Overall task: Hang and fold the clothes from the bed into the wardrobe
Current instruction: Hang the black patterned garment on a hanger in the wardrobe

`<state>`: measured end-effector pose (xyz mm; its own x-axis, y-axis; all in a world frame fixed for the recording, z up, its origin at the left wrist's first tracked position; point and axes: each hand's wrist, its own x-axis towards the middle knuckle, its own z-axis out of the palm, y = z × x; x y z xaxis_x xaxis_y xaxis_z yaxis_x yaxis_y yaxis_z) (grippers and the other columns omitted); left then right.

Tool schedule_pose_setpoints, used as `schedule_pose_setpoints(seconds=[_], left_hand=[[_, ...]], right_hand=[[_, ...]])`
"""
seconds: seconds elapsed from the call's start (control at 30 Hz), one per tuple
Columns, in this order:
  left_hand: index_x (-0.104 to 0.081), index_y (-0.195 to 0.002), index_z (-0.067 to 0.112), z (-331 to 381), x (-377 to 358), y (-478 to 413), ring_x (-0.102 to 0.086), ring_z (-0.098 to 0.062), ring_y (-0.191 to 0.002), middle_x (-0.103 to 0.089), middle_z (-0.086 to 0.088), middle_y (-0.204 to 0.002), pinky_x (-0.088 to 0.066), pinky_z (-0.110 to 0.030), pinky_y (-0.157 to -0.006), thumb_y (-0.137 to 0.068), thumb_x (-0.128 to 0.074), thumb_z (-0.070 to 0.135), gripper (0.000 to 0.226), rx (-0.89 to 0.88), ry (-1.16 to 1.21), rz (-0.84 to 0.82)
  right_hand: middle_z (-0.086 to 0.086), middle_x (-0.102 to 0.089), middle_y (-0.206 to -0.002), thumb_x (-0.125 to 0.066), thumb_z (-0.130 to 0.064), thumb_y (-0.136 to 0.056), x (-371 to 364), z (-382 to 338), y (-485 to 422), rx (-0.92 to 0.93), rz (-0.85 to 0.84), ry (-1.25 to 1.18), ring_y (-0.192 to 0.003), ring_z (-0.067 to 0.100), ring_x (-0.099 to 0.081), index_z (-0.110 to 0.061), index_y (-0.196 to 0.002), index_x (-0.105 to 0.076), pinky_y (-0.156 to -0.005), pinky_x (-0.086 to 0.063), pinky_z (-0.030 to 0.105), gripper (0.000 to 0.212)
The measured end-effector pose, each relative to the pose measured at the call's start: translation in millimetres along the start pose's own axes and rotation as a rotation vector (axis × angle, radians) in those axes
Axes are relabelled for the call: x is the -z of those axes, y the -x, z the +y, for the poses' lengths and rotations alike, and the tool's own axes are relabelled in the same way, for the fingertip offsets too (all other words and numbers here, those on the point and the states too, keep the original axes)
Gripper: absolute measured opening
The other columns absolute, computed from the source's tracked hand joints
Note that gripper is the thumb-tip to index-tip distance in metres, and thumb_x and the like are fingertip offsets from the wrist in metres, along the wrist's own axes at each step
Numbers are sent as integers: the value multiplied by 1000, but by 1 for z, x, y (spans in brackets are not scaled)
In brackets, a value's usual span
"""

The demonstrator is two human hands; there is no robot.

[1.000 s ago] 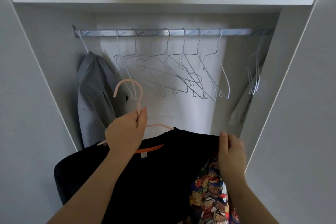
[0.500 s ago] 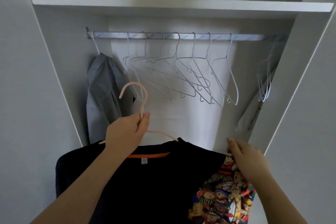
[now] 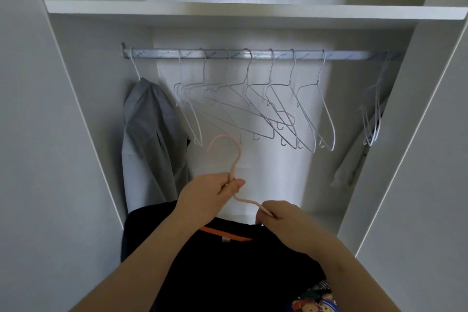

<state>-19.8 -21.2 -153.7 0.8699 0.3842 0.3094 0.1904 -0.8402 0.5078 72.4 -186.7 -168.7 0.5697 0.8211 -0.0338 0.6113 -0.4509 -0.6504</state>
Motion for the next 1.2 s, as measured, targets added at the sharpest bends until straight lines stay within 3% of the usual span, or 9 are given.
schedule_pose_setpoints(seconds=[0.2, 0.33, 0.47, 0.6, 0.73, 0.93, 1.07, 1.13, 1.2], left_hand=[[-55, -82, 27, -31, 6, 1, -53, -8, -74, -57, 10, -78, -37, -24, -65, -90, -40, 51, 30, 66, -117, 66], [-61, -92, 16, -44, 14, -5, -59, -18, -80, -64, 1, -85, -49, -38, -77, -95, -39, 37, 31, 198, -72, 170], [-58, -93, 17, -63, 26, -9, -57, -16, -68, -57, 7, -69, -49, -35, -68, -97, -40, 31, 23, 251, -59, 211], [-55, -103, 23, -95, 44, -23, -58, -18, -79, -61, 4, -83, -48, -34, -74, -97, -41, 31, 17, 334, -62, 273], [-60, -99, 20, -117, 63, -47, -57, -22, -86, -66, -2, -95, -44, -31, -76, -96, -44, 27, 18, 404, 14, 331], [-67, -95, 5, -155, 104, -119, -60, -34, -92, -67, -17, -98, -40, -33, -78, -92, -52, 14, 18, 319, -11, 552], [-68, -93, 3, -191, 118, -152, -58, -32, -96, -64, -19, -100, -38, -33, -83, -89, -54, 13, 18, 340, -73, 498], [-68, -92, -1, -209, 126, -167, -57, -33, -97, -63, -21, -101, -40, -36, -84, -90, -52, 13, 20, 328, -63, 494], [-68, -93, -2, -222, 131, -179, -56, -32, -99, -62, -22, -103, -40, -36, -84, -91, -51, 11, 22, 324, -49, 497]], right_hand=[[-9, -48, -61, -44, -19, -93, 0, 7, -3, -141, -114, -109, -45, -2, -40, -16, -78, -55, -42, -30, 7, 19], [-11, -49, -50, -45, -15, -91, -19, -14, -16, -262, -183, -425, -40, 2, -42, -17, -72, -55, -42, -33, 12, 22], [-6, -52, -54, -47, -12, -90, -45, -44, -43, -261, -271, -518, -40, 2, -48, -16, -70, -56, -43, -35, 11, 22], [1, -56, -64, -50, -13, -90, -58, -75, -82, -298, -250, -664, -53, 9, -53, -13, -72, -58, -49, -42, 15, 20], [1, -54, -43, -49, -15, -89, -53, -99, -114, -396, -242, -934, -36, 13, -51, -11, -62, -58, -40, -40, 15, 29], [-1, -46, -35, -43, -8, -89, -34, -142, -195, -319, -164, -878, -30, 11, -45, -9, -65, -51, -35, -32, 14, 25], [-4, -50, -64, -45, -9, -91, -30, -173, -250, -155, -53, -705, -52, 3, -48, -14, -73, -56, -40, -37, 11, 22], [5, -61, -90, -46, -11, -93, -24, -192, -276, -91, 29, -640, -80, 14, -59, -4, -102, -64, -47, -38, 8, 21], [18, -58, -122, -42, -9, -96, -13, -208, -296, -38, 83, -494, -113, 29, -54, 2, -123, -56, -58, -42, 10, 33]])
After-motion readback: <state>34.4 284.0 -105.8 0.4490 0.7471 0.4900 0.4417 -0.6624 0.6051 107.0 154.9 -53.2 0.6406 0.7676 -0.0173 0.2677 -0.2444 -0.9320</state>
